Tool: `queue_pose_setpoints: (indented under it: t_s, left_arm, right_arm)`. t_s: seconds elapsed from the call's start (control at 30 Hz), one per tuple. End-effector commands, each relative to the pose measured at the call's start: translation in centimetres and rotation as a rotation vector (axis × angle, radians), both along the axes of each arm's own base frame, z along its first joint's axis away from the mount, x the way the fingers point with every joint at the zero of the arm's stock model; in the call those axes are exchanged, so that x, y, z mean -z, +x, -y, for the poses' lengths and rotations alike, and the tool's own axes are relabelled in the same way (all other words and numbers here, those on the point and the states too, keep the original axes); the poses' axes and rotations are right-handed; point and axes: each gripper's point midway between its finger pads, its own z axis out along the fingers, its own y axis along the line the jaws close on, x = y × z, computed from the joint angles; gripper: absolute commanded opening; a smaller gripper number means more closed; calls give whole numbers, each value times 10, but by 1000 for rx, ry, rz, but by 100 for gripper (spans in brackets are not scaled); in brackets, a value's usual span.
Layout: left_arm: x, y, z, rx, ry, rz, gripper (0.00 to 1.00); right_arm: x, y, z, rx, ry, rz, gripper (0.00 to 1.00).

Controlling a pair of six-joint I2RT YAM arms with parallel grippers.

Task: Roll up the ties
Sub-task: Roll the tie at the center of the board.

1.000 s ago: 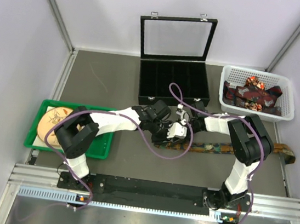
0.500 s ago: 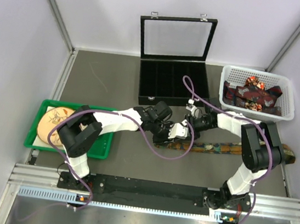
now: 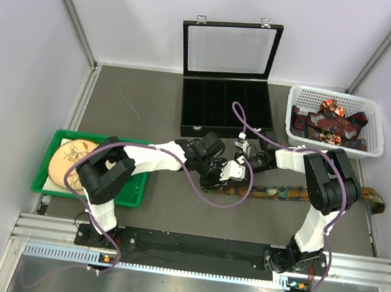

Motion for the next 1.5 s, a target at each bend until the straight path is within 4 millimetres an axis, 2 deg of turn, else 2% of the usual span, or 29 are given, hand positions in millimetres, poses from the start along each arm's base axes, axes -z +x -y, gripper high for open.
queue_pose_setpoints:
  t_s: [0.0, 0.1, 0.5, 0.7, 0.77, 0.8, 0.83, 0.87, 0.97, 1.07, 1.17, 1.23, 1.47]
  left_arm:
    - [-14, 6, 15, 8, -65, 17, 40]
    - [-13, 6, 14, 10, -58, 20, 40]
    - [-14, 8, 15, 1, -65, 19, 40]
    - [-14, 11, 19, -1, -73, 18, 40]
    - [-14, 12, 18, -3, -70, 20, 40]
    - [-14, 13, 17, -8, -67, 18, 43]
    - [-13, 13, 15, -8, -62, 22, 46]
    - [-11, 13, 11, -12, -44, 17, 58]
    - [-15, 25, -10, -62, -25, 15, 71]
    - [-12, 30, -36, -82, 5, 4, 77]
    - [-7, 22, -47, -38, 24, -3, 77]
    - [-6, 17, -47, -6, 15, -13, 76]
    - [-10, 17, -27, 30, -38, -30, 67]
  right_arm:
    - [8, -3, -4, -22, 17, 2, 35]
    - [11, -4, -1, -26, -5, 21, 36]
    - [1, -4, -5, -25, 40, 19, 32]
    - [-1, -3, -8, -33, 69, -7, 15]
    - [0, -3, -8, -34, 60, -6, 4]
    - [2, -4, -7, -35, 55, -5, 0]
    - [4, -4, -6, -33, 46, -6, 0]
    - [7, -3, -4, -27, 28, -1, 0]
    - [15, -2, 2, -10, -12, -2, 0]
    - [18, -3, 7, -4, -30, -10, 0]
    - [20, -4, 9, -7, -43, -11, 0]
    - [24, -3, 10, -5, -54, -8, 0]
    - [26, 3, 10, 3, -70, -6, 0]
